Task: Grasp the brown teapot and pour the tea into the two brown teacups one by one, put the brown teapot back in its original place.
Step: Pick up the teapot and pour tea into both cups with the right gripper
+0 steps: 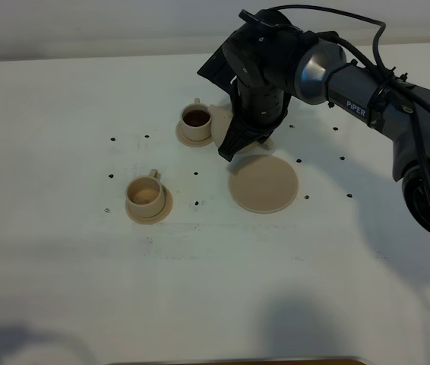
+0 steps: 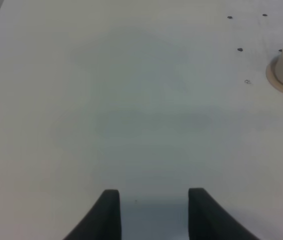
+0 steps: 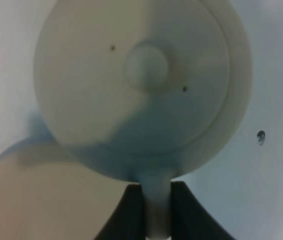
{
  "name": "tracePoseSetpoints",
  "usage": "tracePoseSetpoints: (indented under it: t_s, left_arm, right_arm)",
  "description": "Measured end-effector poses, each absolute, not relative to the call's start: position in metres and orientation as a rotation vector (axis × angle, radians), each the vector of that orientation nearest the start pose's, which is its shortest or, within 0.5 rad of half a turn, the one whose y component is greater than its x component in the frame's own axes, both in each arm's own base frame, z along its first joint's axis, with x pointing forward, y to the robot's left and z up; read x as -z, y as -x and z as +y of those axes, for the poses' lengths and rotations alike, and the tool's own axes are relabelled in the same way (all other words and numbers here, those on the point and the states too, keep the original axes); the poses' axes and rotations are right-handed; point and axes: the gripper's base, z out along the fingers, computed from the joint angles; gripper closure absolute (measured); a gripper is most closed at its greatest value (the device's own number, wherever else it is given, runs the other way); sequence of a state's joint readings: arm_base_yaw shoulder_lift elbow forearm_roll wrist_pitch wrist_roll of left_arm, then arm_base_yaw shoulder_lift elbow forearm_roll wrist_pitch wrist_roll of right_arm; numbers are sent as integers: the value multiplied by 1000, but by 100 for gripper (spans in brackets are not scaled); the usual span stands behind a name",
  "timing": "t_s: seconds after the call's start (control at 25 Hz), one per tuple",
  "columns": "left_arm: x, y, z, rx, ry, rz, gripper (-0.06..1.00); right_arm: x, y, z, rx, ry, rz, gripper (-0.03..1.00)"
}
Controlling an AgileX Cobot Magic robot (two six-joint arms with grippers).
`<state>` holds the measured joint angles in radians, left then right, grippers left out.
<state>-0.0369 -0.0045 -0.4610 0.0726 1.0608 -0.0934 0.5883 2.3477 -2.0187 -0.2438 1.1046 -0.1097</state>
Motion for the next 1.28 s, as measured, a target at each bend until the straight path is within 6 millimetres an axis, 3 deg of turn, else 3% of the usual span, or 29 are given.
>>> tracePoseSetpoints:
  t_s: [0.16, 0.36, 0.52, 0.92, 1.28]
  left_arm:
    - [-267, 1, 6, -8, 61, 2076, 63]
    - [-267, 1, 6, -8, 60, 2076, 63]
    - [-267, 1, 6, -8, 60, 2076, 63]
    - [-267, 1, 6, -6, 61, 2076, 63]
    - [-267, 1, 6, -6, 61, 2076, 63]
  right_arm:
    - [-182, -421, 257, 251, 1092, 2637, 85]
    - [-217, -413, 249, 279, 1097, 2620, 85]
    - [-230, -404, 252, 301, 1142, 2604, 85]
    - [-209, -364, 262, 325, 1309, 2642, 85]
    - [-194, -329, 268, 317, 1379, 2548, 85]
